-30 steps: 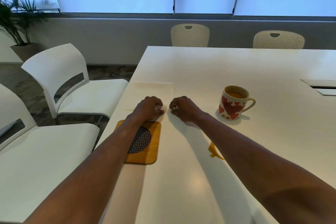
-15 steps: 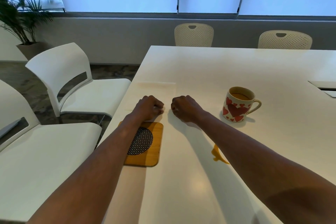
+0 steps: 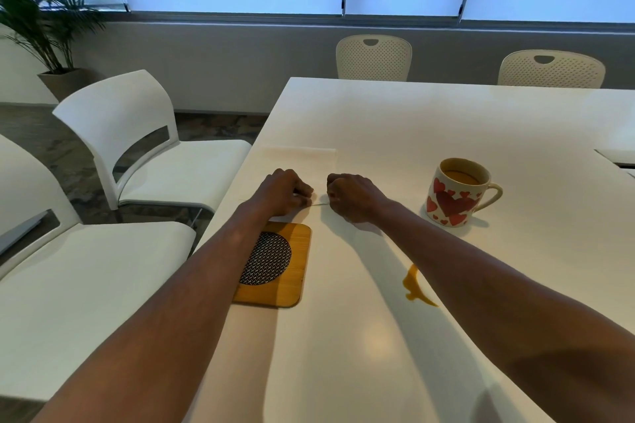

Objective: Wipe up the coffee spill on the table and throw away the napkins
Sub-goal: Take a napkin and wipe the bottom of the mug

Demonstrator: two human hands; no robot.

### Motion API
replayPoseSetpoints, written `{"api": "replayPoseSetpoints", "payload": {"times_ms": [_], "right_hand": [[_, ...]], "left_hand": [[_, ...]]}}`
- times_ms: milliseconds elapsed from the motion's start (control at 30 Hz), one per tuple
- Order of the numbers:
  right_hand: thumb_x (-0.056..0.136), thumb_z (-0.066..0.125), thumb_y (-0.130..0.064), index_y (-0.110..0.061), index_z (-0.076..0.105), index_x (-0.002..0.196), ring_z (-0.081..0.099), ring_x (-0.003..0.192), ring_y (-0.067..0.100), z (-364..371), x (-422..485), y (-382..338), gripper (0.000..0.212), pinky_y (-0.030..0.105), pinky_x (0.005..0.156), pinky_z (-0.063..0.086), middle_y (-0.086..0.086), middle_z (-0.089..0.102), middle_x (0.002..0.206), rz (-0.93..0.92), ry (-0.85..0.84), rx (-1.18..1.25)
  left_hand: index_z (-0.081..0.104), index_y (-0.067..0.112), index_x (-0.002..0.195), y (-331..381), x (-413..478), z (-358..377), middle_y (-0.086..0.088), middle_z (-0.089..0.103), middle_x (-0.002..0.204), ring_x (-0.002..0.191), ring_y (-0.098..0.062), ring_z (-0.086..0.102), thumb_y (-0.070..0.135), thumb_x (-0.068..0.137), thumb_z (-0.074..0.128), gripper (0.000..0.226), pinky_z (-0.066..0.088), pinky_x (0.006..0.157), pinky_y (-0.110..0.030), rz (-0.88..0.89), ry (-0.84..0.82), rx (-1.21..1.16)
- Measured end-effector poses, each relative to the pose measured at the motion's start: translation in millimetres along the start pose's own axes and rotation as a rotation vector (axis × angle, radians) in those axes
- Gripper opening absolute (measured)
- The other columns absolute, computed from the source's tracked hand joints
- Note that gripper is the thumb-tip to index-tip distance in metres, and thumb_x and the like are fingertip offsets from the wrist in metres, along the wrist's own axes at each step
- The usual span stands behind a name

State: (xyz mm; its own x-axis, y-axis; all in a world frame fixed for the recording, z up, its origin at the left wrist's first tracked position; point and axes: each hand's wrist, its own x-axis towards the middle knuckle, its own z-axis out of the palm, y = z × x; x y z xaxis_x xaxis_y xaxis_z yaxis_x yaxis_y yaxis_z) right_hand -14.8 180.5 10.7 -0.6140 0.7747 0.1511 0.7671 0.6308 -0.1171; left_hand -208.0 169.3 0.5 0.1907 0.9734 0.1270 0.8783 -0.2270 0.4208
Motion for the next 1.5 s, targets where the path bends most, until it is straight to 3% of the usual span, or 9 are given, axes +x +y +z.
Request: {"api": "replayPoseSetpoints", "payload": {"times_ms": [167, 567, 700, 800, 867, 967, 1200, 1367, 1500], "right_hand": [[0.088, 0.050, -0.007, -0.010, 0.059, 0.077, 0.061, 0.083, 0.031, -3, 2, 2, 0.014, 0.033, 0.064, 0.041, 0.006, 0.064, 0.096, 0.018, -0.038, 0.028], [0.090, 0.051, -0.005, -0.003, 0.068, 0.098, 0.064, 0.090, 0.033, -5, 5, 4, 0.019, 0.048, 0.078, 0.055, 0.009, 0.067, 0.105, 0.061, -0.063, 0.054], [0.094, 0.058, -0.026, -0.009, 0.067, 0.104, 0.062, 0.095, 0.028, -6, 8, 6, 0.022, 0.042, 0.076, 0.055, 0.009, 0.068, 0.108, 0.073, -0.001, 0.110], [0.085, 0.067, -0.045, -0.013, 0.064, 0.115, 0.058, 0.104, 0.023, -1, 9, 2, 0.044, 0.043, 0.081, 0.054, 0.005, 0.063, 0.118, 0.054, 0.026, 0.140], [0.083, 0.071, -0.043, -0.014, 0.064, 0.117, 0.054, 0.110, 0.024, 4, 9, -2, 0.045, 0.043, 0.084, 0.053, 0.005, 0.060, 0.122, 0.038, 0.032, 0.126], [0.088, 0.067, -0.027, -0.013, 0.069, 0.111, 0.053, 0.111, 0.026, 8, 11, -5, 0.026, 0.044, 0.085, 0.051, 0.007, 0.062, 0.121, 0.001, 0.094, 0.096], [0.093, 0.055, -0.011, -0.007, 0.071, 0.094, 0.062, 0.093, 0.027, -4, 17, -4, 0.016, 0.038, 0.073, 0.052, 0.008, 0.068, 0.105, 0.087, 0.372, 0.250], [0.091, 0.059, -0.013, -0.002, 0.068, 0.085, 0.064, 0.077, 0.028, -41, 25, 3, 0.015, 0.031, 0.065, 0.047, 0.013, 0.071, 0.086, 0.228, 0.615, 0.428], [0.088, 0.062, -0.018, -0.002, 0.068, 0.079, 0.055, 0.065, 0.019, -77, 26, 8, 0.020, 0.026, 0.063, 0.039, 0.006, 0.065, 0.070, 0.285, 0.742, 0.591]], "left_hand": [[0.073, 0.017, 0.107, -2, 3, -2, -0.002, 0.072, 0.115, 0.102, -0.017, 0.067, 0.028, 0.080, 0.076, 0.030, 0.051, 0.091, -0.033, 0.028, -0.038, 0.063], [0.073, 0.013, 0.109, 0, 4, -7, -0.008, 0.074, 0.106, 0.090, -0.023, 0.069, 0.019, 0.084, 0.071, 0.025, 0.057, 0.082, -0.038, 0.162, -0.064, 0.158], [0.073, 0.013, 0.109, 1, 6, -8, -0.007, 0.074, 0.107, 0.092, -0.022, 0.068, 0.021, 0.086, 0.069, 0.024, 0.056, 0.083, -0.039, 0.157, -0.020, 0.147], [0.073, 0.012, 0.108, 2, 5, -8, -0.007, 0.074, 0.106, 0.091, -0.021, 0.068, 0.021, 0.087, 0.068, 0.023, 0.056, 0.083, -0.038, 0.154, -0.015, 0.136], [0.074, 0.012, 0.106, 3, 4, -8, -0.007, 0.074, 0.103, 0.088, -0.020, 0.069, 0.021, 0.087, 0.067, 0.021, 0.056, 0.080, -0.036, 0.157, -0.015, 0.139], [0.075, 0.012, 0.102, 5, 1, -8, -0.006, 0.075, 0.100, 0.087, -0.020, 0.068, 0.023, 0.089, 0.064, 0.019, 0.056, 0.079, -0.036, 0.168, 0.032, 0.139], [0.065, 0.008, 0.119, -5, -13, -20, -0.009, 0.066, 0.123, 0.109, -0.025, 0.063, 0.032, 0.083, 0.072, 0.044, 0.048, 0.097, -0.040, 0.118, 0.312, 0.044], [0.044, 0.010, 0.138, -16, -21, -28, -0.012, 0.050, 0.140, 0.124, -0.026, 0.050, 0.046, 0.082, 0.069, 0.071, 0.042, 0.099, -0.035, -0.165, 0.561, -0.256], [0.029, 0.015, 0.148, -12, -23, -19, -0.012, 0.039, 0.150, 0.135, -0.030, 0.042, 0.053, 0.085, 0.060, 0.080, 0.041, 0.104, -0.044, -0.419, 0.588, -0.551]]}}
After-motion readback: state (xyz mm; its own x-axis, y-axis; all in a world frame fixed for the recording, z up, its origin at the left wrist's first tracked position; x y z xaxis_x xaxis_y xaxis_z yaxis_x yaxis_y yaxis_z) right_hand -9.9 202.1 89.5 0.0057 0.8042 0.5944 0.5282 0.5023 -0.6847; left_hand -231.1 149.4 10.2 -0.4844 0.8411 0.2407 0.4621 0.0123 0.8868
